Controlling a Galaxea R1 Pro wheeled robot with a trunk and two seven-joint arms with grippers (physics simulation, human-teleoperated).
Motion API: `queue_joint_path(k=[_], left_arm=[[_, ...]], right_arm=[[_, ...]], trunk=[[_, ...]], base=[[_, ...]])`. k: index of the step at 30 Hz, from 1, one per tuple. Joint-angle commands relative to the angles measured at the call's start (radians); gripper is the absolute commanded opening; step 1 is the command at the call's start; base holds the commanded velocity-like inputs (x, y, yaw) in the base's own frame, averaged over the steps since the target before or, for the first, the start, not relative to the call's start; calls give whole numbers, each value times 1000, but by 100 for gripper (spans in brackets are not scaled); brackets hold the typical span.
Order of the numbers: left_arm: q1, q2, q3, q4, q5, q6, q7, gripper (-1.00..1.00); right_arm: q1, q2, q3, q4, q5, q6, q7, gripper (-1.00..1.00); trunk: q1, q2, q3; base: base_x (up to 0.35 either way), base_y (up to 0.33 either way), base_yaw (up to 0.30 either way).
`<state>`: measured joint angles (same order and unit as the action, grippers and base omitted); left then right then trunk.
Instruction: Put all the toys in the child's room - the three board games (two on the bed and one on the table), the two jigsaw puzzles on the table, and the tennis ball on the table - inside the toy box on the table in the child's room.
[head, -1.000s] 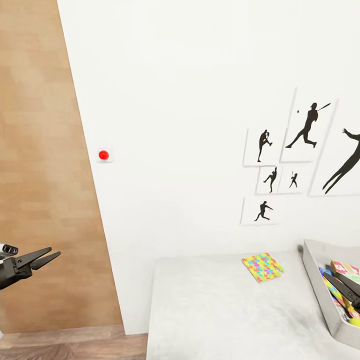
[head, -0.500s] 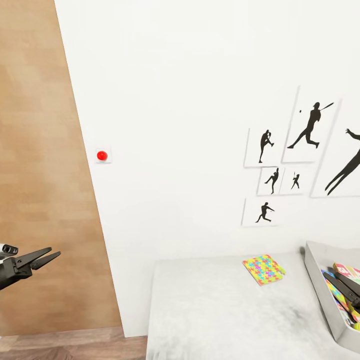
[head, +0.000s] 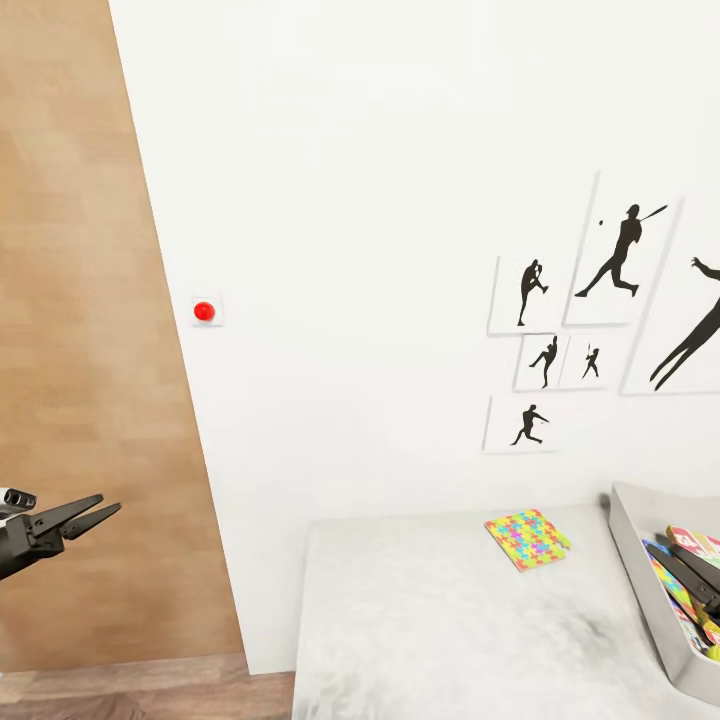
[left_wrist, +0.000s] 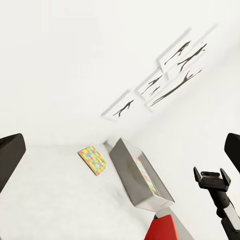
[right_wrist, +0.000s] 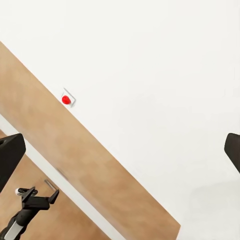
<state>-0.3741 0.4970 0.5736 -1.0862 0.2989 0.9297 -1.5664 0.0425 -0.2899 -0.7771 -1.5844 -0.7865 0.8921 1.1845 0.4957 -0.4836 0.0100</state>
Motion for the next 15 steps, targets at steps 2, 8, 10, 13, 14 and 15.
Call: queue_joint_path(k=[2, 8, 10, 13, 14, 15], left_arm=[[0, 0, 0, 0, -1, 11, -4, 100], [0, 0, 0, 0, -1, 11, -4, 100], [0, 0, 0, 0, -1, 11, -4, 100], [0, 0, 0, 0, -1, 11, -4, 100], [0, 0, 0, 0, -1, 11, -4, 100], [0, 0, 0, 0, -1, 11, -4, 100]], right_arm=[[0, -1, 0, 0, -4, 6, -1, 100], [0, -1, -1, 1, -4, 7, -2, 100], [0, -1, 0, 1, -4, 7, -2, 100], [0, -1, 0, 1, -4, 7, -2, 100], [0, -1, 0, 1, -4, 6, -2, 100], [0, -1, 0, 1, -4, 7, -2, 100]], trunk=[[0, 0, 0], [0, 0, 0], [0, 0, 0], [0, 0, 0], [0, 0, 0], [0, 0, 0]], base=[[0, 0, 0], [0, 0, 0], [0, 0, 0], [0, 0, 0], [0, 0, 0], [0, 0, 0]])
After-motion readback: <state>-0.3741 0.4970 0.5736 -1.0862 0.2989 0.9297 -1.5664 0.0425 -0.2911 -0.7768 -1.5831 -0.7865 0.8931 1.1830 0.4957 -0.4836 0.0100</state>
